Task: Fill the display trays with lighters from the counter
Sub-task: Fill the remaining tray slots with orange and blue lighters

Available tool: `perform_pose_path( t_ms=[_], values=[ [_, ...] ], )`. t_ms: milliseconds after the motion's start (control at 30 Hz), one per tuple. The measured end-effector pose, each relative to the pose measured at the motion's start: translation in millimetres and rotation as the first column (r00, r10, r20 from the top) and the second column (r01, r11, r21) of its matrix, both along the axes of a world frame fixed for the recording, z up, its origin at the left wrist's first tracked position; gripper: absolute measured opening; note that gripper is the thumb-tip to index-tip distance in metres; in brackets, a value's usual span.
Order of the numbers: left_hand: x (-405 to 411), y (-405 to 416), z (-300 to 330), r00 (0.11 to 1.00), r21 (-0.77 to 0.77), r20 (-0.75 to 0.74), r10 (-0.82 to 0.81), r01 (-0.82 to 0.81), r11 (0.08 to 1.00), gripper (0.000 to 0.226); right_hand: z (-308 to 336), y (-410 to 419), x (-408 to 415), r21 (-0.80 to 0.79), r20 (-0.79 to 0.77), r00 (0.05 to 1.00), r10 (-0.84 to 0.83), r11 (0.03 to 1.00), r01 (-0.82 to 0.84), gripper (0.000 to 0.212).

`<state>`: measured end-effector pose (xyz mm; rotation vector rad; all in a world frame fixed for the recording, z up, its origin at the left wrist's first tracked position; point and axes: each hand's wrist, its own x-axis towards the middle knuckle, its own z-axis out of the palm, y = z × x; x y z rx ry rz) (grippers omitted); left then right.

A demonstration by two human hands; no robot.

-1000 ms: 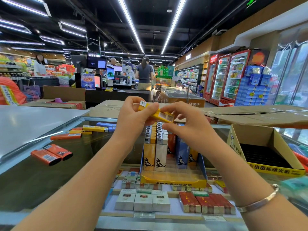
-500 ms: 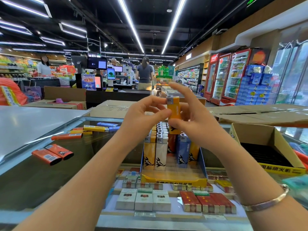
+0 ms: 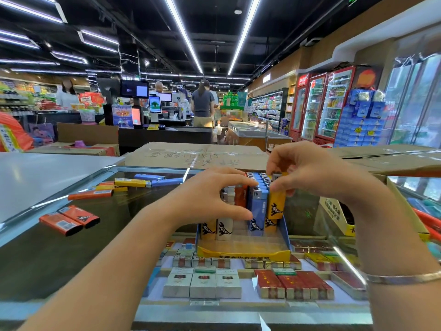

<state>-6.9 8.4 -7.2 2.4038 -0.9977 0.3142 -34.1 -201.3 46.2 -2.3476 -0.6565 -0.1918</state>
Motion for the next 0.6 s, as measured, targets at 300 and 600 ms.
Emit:
perform_pose_path(
  t_ms=[300,600],
  values=[
    [2.2,-0.7,-1.0,1.000,-0.028,-0.009,0.013,-0.013,1.000,0.047,-5.1,0.0,4.2,-0.235,-0.058,0.993,-0.107,0.968,0.091,0.024],
    [3.9,-1.7,-2.1,0.999,-0.066,-0.051,-0.001,-0.003,0.998,0.039,-11.6,5.0,12.9,-0.358,0.106,0.986,-0.132,0.920,0.161,0.022]
  ],
)
